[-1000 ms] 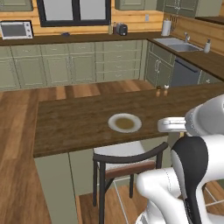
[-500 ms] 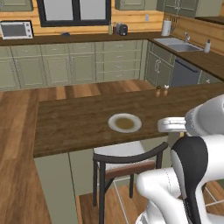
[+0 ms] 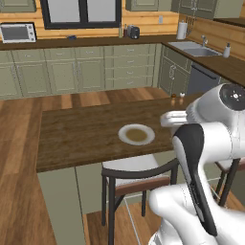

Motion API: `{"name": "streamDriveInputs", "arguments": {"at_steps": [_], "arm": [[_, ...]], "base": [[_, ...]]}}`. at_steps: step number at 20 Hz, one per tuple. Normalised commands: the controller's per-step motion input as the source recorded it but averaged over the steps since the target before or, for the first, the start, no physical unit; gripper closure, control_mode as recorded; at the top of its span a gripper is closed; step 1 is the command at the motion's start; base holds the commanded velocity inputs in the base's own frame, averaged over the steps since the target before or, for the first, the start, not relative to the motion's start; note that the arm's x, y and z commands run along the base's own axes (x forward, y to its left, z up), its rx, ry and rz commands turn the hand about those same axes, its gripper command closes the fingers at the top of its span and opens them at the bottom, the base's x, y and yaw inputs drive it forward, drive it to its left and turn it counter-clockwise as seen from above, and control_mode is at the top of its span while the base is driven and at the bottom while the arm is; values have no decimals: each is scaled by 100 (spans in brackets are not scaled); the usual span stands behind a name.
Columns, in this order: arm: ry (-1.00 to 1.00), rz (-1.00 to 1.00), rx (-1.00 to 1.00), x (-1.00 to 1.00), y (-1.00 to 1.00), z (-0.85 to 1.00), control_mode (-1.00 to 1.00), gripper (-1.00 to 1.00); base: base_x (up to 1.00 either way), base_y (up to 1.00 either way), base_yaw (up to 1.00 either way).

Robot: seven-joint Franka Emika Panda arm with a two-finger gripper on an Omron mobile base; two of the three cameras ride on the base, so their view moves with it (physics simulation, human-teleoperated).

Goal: Start the toaster. Once the lever pops up, take the bread to the plate on the dining counter.

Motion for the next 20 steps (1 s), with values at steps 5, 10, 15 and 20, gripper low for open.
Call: {"name": "streamDriveInputs", "arguments": {"at_steps": [5,10,15,20], "arm": [[10,2,7,100,0,-2,-100,100],[14,0,16,100,2,-12,-100,100],[26,0,13,100,1,-19,-100,100],[33,1,17,100,0,-46,-100,100]], "base": [[0,0,0],[0,0,0],[0,0,0],[0,0,0]]}}
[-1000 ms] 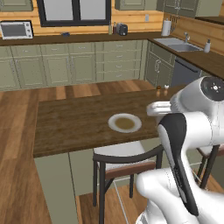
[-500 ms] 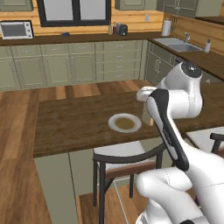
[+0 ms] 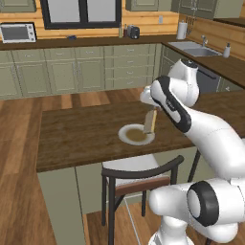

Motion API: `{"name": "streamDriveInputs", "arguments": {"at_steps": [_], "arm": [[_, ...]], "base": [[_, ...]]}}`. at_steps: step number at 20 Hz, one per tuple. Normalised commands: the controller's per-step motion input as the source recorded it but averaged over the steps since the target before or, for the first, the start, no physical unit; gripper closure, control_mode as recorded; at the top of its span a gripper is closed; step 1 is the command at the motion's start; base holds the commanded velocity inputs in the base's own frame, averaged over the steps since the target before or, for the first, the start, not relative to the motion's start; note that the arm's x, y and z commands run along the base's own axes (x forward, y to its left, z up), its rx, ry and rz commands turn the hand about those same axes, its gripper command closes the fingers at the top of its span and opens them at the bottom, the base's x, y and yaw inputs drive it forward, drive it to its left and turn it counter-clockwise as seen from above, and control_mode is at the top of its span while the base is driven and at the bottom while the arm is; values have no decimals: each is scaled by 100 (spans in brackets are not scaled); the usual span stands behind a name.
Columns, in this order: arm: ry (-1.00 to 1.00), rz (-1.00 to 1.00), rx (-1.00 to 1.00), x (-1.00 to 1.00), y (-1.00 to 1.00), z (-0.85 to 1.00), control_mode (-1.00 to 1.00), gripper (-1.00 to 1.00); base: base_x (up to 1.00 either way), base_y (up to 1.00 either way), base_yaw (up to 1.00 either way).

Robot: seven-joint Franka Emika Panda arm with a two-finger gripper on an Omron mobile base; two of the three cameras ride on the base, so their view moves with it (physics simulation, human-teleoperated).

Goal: Start the toaster. Once the lever pops up, take the bread to the plate on the dining counter.

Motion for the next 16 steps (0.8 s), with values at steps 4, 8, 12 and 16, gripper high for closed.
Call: {"name": "streamDriveInputs", "arguments": {"at_steps": [4,8,12,16], "arm": [[24,17,12,89,1,-55,-100,100],[-4,28,3,68,6,-29,-100,100],[-9,20,0,75,1,-29,-100,100],[-6,15,0,53,20,-60,-100,100]], "base": [[0,0,0],[0,0,0],[0,0,0],[0,0,0]]}}
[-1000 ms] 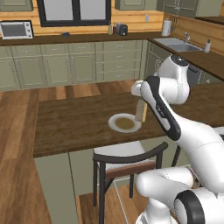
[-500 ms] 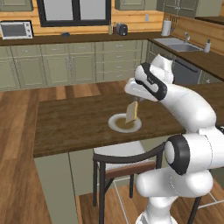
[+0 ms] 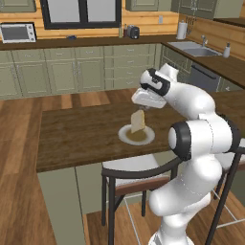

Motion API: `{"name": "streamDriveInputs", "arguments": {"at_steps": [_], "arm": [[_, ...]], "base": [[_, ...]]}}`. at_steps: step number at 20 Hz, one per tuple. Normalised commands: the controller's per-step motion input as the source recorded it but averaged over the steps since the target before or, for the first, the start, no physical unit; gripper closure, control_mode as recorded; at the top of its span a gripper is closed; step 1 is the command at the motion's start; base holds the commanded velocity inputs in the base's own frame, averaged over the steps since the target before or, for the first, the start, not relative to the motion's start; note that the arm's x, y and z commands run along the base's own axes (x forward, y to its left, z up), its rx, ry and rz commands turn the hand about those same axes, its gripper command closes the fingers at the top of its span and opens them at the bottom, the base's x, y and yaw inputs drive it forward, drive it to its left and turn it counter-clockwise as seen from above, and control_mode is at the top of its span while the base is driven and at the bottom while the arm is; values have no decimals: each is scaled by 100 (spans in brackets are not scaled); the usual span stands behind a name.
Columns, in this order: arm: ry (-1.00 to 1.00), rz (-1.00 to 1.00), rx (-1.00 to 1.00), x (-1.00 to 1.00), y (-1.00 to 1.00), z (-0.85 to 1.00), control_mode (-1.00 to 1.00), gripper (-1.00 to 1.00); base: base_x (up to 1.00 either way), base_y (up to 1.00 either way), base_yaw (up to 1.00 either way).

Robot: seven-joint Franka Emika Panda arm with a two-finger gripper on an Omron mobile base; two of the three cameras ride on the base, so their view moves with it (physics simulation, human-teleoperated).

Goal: Start the toaster. Once the lever pops up, take the bread to the plate on the dining counter.

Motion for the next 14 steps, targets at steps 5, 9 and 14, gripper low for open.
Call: {"name": "streamDriveInputs", "arguments": {"at_steps": [5,9,14], "arm": [[-7,1,0,17,7,-83,-100,100],[-9,-5,0,19,5,-39,-100,100],[0,-2,0,53,0,-19,-100,100]], "base": [[0,0,0],[0,0,0],[0,0,0]]}}
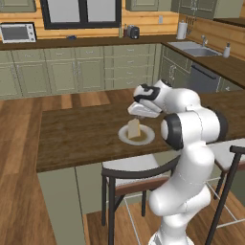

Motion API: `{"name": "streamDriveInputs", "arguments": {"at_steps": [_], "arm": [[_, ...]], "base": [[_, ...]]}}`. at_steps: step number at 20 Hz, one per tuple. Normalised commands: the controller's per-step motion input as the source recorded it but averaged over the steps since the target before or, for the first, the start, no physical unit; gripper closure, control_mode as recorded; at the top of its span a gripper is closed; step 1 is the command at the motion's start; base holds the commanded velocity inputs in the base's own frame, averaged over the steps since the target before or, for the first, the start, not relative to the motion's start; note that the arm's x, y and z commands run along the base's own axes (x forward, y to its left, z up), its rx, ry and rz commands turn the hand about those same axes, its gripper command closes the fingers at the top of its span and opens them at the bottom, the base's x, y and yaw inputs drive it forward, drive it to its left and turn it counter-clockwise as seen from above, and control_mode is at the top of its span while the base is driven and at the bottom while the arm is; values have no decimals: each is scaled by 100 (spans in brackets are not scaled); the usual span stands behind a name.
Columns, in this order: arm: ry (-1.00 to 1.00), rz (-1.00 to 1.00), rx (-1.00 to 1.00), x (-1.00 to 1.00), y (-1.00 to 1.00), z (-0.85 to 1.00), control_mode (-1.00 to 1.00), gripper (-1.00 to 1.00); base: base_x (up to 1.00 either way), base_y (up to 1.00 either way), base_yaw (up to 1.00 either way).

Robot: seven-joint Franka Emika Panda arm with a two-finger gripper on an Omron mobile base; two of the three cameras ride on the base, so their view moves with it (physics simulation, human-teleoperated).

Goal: Start the toaster. Once the lever pops up, take the bread to the plate on the dining counter.

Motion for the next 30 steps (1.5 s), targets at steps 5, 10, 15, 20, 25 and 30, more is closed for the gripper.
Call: {"name": "streamDriveInputs", "arguments": {"at_steps": [5,10,15,20,25,30], "arm": [[0,0,2,68,0,0,-100,100],[0,0,7,50,0,-22,-100,100],[0,-5,2,1,0,-45,-100,100],[0,-3,0,0,0,-24,-100,100],[0,0,0,0,7,-18,-100,-100],[0,-1,0,0,0,-10,-100,-100]], "base": [[0,0,0],[0,0,0],[0,0,0],[0,0,0],[0,0,0],[0,0,0]]}}
